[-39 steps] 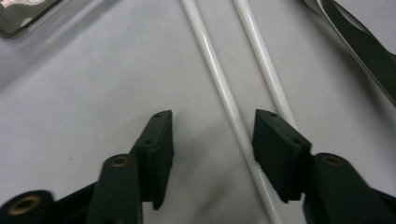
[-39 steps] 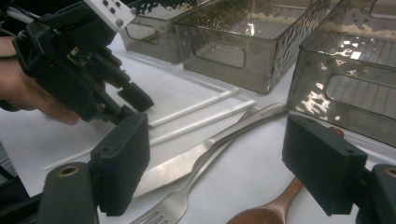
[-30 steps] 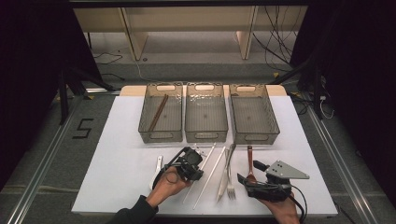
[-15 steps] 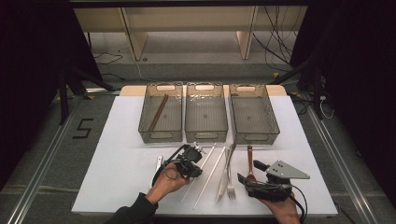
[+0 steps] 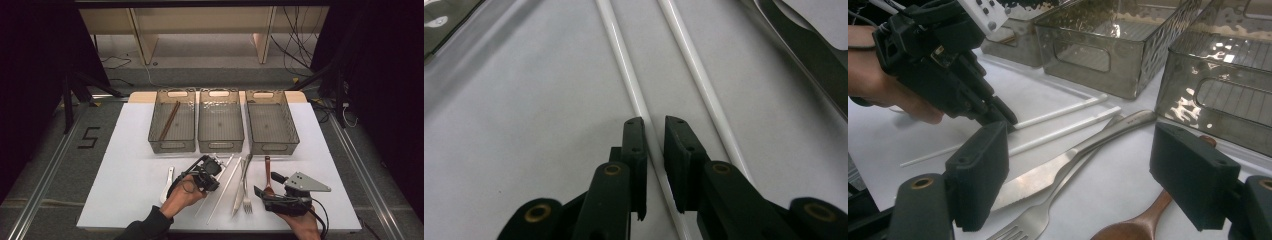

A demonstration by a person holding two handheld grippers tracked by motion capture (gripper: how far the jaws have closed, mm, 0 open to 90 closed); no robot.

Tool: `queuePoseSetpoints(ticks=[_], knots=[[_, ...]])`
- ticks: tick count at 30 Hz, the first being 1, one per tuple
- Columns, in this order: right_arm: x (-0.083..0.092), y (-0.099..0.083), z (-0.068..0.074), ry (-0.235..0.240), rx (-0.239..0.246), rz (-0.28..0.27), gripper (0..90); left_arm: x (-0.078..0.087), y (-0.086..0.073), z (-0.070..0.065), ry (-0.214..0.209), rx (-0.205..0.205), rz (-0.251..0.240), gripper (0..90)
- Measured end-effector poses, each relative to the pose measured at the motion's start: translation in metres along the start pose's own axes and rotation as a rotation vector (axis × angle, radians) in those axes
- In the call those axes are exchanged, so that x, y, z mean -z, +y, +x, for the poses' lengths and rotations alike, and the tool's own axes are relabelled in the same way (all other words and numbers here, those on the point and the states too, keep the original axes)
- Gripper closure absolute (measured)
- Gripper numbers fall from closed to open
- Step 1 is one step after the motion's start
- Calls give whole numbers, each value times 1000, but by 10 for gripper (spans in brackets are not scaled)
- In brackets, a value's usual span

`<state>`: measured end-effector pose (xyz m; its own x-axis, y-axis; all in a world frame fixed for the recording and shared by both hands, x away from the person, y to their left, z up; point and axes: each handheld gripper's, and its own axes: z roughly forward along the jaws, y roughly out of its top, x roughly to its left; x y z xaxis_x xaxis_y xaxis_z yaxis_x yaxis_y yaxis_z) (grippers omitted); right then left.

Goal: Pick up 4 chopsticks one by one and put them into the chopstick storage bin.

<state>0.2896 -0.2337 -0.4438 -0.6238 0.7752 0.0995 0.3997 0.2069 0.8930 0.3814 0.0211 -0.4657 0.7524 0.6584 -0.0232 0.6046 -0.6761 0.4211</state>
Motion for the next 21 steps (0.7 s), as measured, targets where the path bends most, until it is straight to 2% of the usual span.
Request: queuePoseSetpoints(ticks=[4, 10, 12, 19, 21], knots=[[1, 0, -1, -1, -3, -1, 243, 1, 1, 5, -29, 19, 8, 805], [1, 0, -1, -2, -1, -3, 244, 1, 1, 12, -47, 36, 13, 824], [1, 0, -1, -2, -2, -3, 244, 1, 1, 13, -34, 27, 23, 834], [1, 0, -1, -3, -6, -3, 244, 1, 3, 15, -44, 35, 37, 839], [1, 0, -1, -4, -5, -3, 244, 1, 4, 14, -35, 23, 52, 832]])
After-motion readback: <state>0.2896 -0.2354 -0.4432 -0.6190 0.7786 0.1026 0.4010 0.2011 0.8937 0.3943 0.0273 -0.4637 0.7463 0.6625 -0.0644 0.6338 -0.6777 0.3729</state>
